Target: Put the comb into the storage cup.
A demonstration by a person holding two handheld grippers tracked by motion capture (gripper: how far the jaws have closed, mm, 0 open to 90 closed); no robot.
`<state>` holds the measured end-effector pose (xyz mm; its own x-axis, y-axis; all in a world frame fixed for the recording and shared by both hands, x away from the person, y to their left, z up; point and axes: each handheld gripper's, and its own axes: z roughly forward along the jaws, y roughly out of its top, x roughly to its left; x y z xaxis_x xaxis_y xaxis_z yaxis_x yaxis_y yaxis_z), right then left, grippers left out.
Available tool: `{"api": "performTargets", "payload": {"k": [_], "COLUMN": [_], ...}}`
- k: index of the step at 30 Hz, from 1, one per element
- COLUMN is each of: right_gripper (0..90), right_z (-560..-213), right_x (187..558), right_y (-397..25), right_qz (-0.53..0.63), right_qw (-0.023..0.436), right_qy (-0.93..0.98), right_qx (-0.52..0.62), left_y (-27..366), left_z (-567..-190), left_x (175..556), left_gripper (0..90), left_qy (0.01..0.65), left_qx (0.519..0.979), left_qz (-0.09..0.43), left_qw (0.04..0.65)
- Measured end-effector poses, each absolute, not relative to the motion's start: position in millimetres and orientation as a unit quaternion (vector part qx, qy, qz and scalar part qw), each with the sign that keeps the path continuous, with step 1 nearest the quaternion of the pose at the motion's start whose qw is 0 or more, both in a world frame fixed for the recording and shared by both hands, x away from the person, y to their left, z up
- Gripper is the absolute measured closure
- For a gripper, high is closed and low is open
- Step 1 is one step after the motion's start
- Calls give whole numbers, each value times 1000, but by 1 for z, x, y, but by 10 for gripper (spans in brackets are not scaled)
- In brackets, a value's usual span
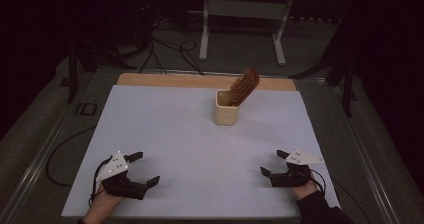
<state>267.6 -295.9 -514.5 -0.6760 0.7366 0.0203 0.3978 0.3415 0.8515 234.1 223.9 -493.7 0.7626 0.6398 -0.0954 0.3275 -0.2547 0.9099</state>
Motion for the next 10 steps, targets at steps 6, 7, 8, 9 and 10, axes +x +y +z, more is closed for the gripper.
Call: {"api": "performTargets", "payload": {"k": [6, 7, 8, 9, 10], "right_gripper": [91, 91, 91, 91, 91], "right_z": [-516, -516, -516, -515, -515], "right_x": [269, 269, 269, 269, 268], "right_y": [-296, -296, -295, -295, -295], "right_qz": [444, 446, 445, 444, 444], "right_qw": [191, 191, 193, 194, 196], "right_qy": [801, 800, 800, 801, 801], "right_qx": [352, 352, 353, 350, 351], "left_y": [224, 224, 224, 224, 224], "left_z": [-494, -494, -493, -493, -493], "left_x": [234, 233, 233, 233, 233], "left_gripper": [0, 0, 0, 0, 0], "left_qy": [310, 310, 310, 310, 310], "left_qx": [780, 779, 779, 779, 779], "left_qz": [151, 151, 151, 152, 152], "left_qw": [522, 524, 524, 523, 523]}}
